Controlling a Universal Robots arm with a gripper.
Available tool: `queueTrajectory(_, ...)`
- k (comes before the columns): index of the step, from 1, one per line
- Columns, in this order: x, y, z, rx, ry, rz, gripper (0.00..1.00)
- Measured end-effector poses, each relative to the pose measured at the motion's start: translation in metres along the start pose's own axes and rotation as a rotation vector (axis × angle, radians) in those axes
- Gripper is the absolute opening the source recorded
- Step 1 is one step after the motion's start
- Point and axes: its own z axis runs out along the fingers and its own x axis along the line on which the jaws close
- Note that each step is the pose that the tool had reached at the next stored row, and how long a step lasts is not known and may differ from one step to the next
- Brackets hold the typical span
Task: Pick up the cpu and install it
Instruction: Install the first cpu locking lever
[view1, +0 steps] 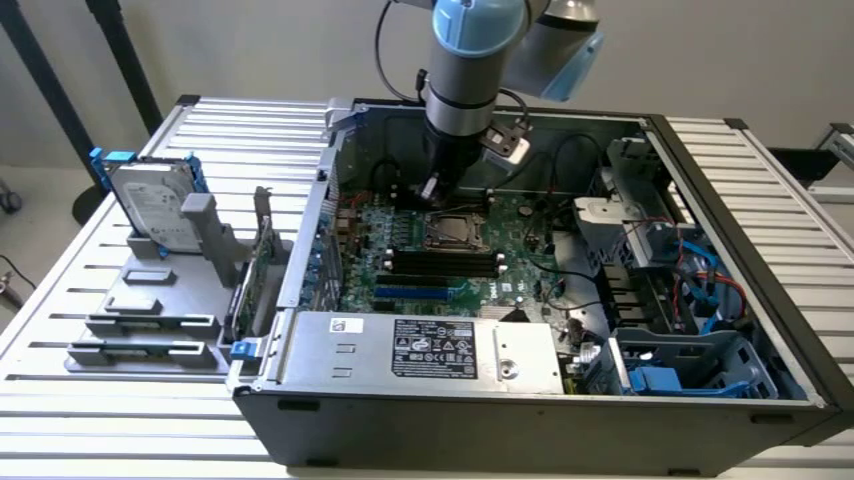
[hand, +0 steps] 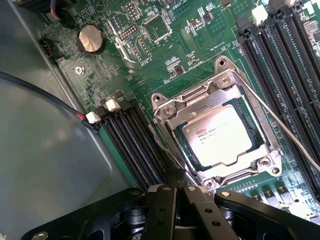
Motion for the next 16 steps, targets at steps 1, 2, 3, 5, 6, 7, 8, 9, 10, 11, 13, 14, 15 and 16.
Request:
queueTrajectory(1,0.0002,0.0004,0.0,0.0,0.0,0.0,0.11)
queueTrajectory(2,0.0004,0.0007,0.0,0.0,0.0,0.0,0.11)
queueTrajectory(3,0.0005,0.001,0.0,0.0,0.0,0.0,0.11)
queueTrajectory(5,0.0006,0.0012,0.0001,-0.0001,0.0,0.0,0.11)
queueTrajectory(6,0.0005,0.0014,0.0002,-0.0001,-0.0001,0.0,0.11)
queueTrajectory(7,0.0004,0.0015,0.0003,0.0,-0.0001,0.0,0.11)
queueTrajectory(8,0.0003,0.0016,0.0004,0.0,-0.0002,-0.001,0.11)
queueTrajectory(9,0.0002,0.0017,0.0006,0.0,-0.0004,-0.001,0.11)
queueTrajectory(10,0.0001,0.0019,0.0008,0.0,-0.0004,-0.001,0.11)
queueTrajectory(11,0.0,0.002,0.0011,0.0001,-0.0004,-0.001,0.11)
queueTrajectory(13,-0.0002,0.0025,0.0014,0.0002,-0.0004,-0.002,0.11)
queueTrajectory(14,-0.0004,0.0027,0.0016,0.0002,-0.0004,-0.002,0.11)
queueTrajectory(15,-0.0005,0.003,0.0018,0.0002,-0.0003,-0.002,0.11)
queueTrajectory(16,-0.0006,0.0032,0.0019,0.0003,-0.0004,-0.002,0.11)
